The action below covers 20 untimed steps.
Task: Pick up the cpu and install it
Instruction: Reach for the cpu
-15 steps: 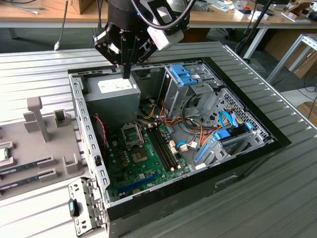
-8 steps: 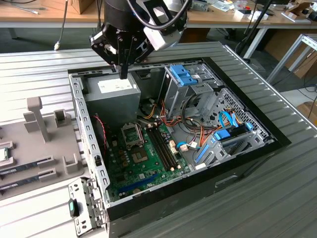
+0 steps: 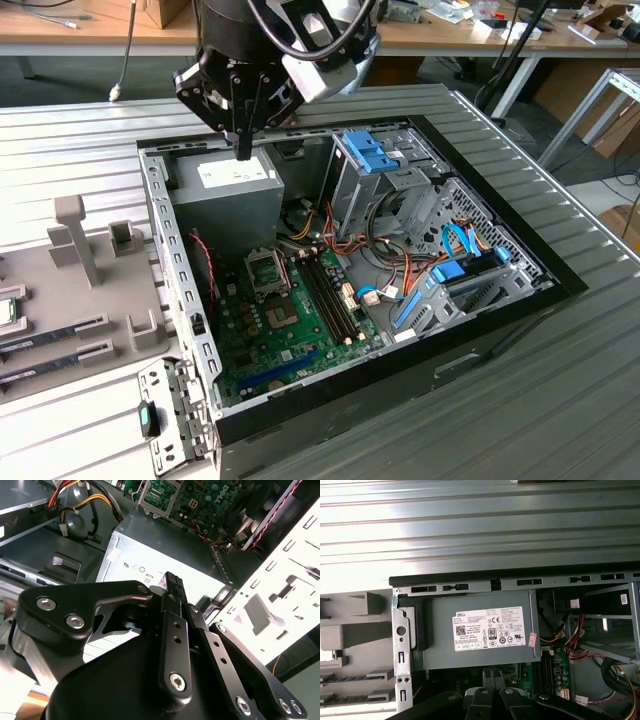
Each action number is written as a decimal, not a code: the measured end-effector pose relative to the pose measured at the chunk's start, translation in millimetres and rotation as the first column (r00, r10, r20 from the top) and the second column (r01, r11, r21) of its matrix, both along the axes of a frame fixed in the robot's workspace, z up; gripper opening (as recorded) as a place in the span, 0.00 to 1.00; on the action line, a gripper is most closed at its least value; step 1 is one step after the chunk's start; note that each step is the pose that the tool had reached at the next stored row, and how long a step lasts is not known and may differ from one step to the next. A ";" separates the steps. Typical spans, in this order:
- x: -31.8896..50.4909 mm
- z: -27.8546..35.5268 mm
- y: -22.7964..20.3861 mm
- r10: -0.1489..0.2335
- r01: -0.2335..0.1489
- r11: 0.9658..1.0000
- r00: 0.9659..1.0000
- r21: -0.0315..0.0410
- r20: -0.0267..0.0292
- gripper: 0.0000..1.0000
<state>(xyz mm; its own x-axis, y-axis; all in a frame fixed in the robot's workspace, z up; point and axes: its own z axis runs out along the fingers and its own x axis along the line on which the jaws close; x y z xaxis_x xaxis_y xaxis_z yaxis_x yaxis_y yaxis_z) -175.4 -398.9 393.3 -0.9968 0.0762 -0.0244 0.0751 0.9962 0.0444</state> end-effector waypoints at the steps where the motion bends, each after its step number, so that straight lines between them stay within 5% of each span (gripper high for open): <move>1: -1.7 0.0 0.0 0.000 0.000 1.000 1.000 0.000 0.000 0.11; 20: -18.9 0.0 0.0 0.000 0.000 1.000 1.000 0.000 0.000 0.11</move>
<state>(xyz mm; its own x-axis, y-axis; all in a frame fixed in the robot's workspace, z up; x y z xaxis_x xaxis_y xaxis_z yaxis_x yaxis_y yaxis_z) -194.3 -398.9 393.3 -0.9968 0.0762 -0.0245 0.0751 0.9962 0.0444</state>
